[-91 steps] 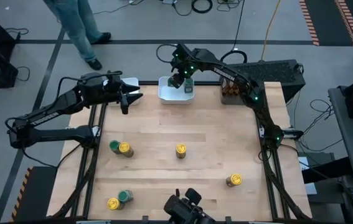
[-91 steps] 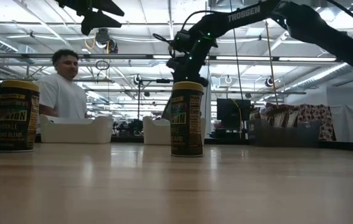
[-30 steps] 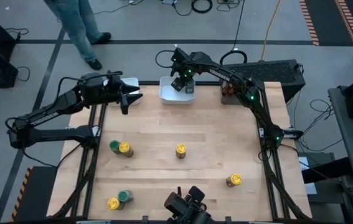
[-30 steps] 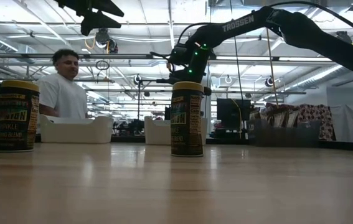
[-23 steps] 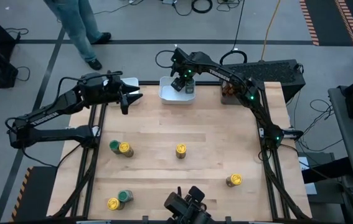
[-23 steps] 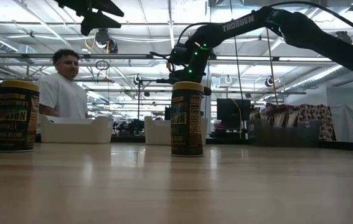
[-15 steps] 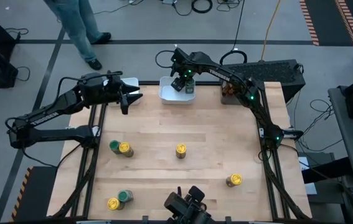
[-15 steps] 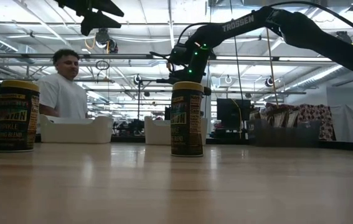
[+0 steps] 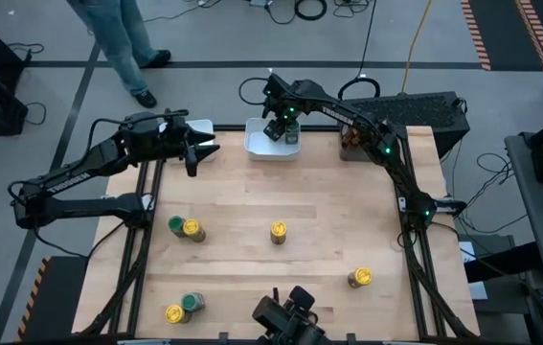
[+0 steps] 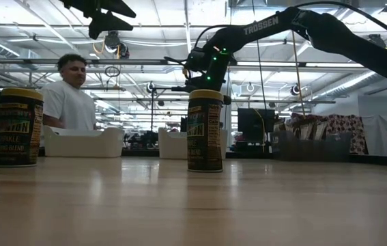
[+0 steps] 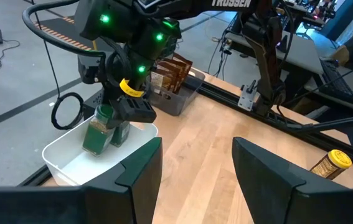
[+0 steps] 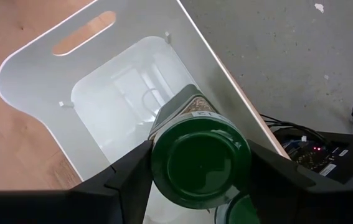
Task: Sort spices by type
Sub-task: Put the bottom right green seasoning bottle into the right white bin
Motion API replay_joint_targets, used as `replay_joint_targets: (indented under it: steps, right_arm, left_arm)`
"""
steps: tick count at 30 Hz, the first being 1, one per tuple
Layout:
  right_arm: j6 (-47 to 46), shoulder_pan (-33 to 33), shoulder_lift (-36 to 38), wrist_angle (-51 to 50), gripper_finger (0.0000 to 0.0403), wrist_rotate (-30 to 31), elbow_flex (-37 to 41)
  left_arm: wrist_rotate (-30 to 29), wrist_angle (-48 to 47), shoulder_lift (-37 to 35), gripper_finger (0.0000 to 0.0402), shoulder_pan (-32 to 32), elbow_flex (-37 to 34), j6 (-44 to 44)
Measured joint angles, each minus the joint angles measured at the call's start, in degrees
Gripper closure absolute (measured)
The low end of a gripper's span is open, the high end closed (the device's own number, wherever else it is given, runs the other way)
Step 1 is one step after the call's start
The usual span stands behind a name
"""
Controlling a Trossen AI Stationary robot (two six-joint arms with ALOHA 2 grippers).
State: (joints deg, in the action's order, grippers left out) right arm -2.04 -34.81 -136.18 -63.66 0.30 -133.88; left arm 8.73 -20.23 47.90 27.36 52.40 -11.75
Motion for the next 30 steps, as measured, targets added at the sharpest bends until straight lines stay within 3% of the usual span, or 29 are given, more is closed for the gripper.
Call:
replay_joint_targets:
  steps: [13, 23, 30]
  right_arm:
    - [0.17, -0.02, 0.02, 0.00, 0.0186, 0.06, 0.02]
    - [-0.32, -0.04, 0.11, 0.04, 0.0108, 1.06, 0.02]
    - [0.69, -0.04, 0.11, 1.15, 0.0095, 2.95, 0.00]
  left_arm:
    - [0.00, -0.01, 0.00, 0.0203, 0.02, 0.00, -0.01]
    - [0.02, -0.02, 0.00, 0.0203, 0.00, 0.00, 0.00]
    - [0.02, -0.04, 0.00, 0.0203, 0.00, 0.00, 0.00]
